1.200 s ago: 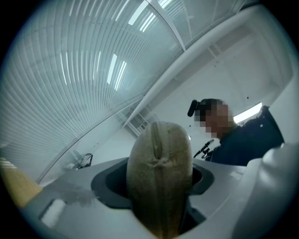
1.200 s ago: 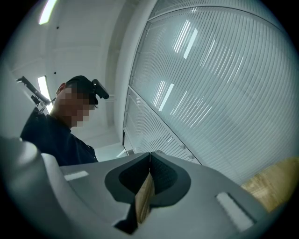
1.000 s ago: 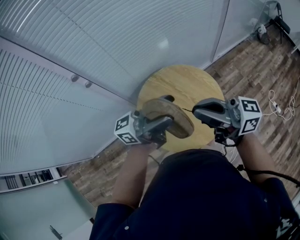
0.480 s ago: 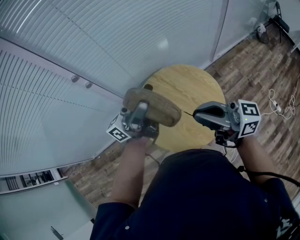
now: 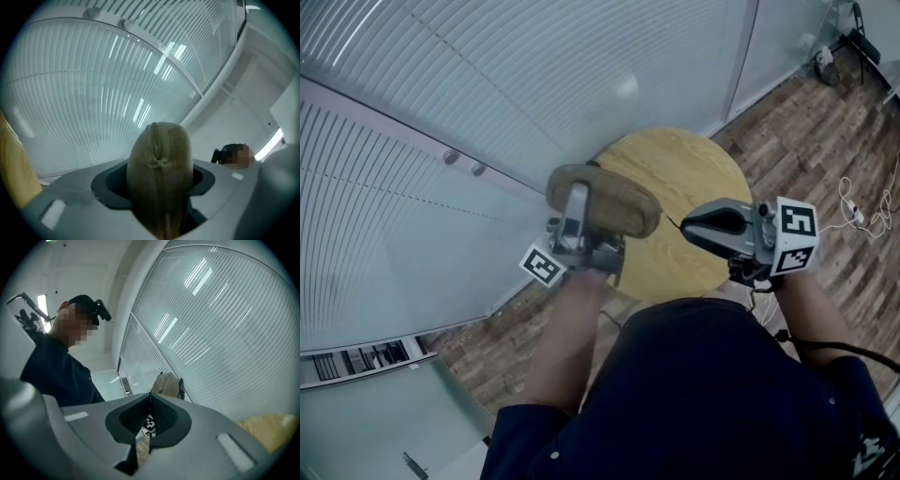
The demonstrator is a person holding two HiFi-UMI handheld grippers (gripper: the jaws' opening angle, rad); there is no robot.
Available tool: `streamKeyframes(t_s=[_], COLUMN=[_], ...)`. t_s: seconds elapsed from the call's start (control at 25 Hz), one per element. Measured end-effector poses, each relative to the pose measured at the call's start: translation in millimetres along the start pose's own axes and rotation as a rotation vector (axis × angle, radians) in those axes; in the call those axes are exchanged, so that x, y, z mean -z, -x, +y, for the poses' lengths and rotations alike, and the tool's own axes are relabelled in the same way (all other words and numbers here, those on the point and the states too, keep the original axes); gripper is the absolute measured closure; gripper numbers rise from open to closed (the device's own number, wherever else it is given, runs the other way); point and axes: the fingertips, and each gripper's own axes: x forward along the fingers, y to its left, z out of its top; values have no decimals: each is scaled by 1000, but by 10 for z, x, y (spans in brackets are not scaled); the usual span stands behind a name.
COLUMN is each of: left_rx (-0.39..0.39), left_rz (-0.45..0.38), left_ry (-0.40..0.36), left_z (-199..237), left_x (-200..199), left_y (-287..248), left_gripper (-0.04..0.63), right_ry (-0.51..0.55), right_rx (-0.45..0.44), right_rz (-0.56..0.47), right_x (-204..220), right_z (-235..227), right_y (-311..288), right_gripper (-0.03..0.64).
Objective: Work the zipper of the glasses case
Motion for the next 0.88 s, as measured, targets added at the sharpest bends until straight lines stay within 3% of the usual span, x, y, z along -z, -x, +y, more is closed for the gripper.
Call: streamKeyframes(t_s=[0.36, 0.72, 0.88], left_rx=[-126, -144, -148], left_rz=[-117, -183, -182], left_ry=[57, 86, 113], left_z=[266, 303, 330], left_x=[-120, -110, -55], left_y=[47, -53, -108], left_gripper=[299, 301, 302], right_ry=[59, 160, 157], right_rx=[60, 74, 59], right_rz=[119, 227, 250], right_x=[295, 490, 632], right_z=[-43, 10, 32], right_y=[-188, -324, -446], right_gripper=[604, 604, 604])
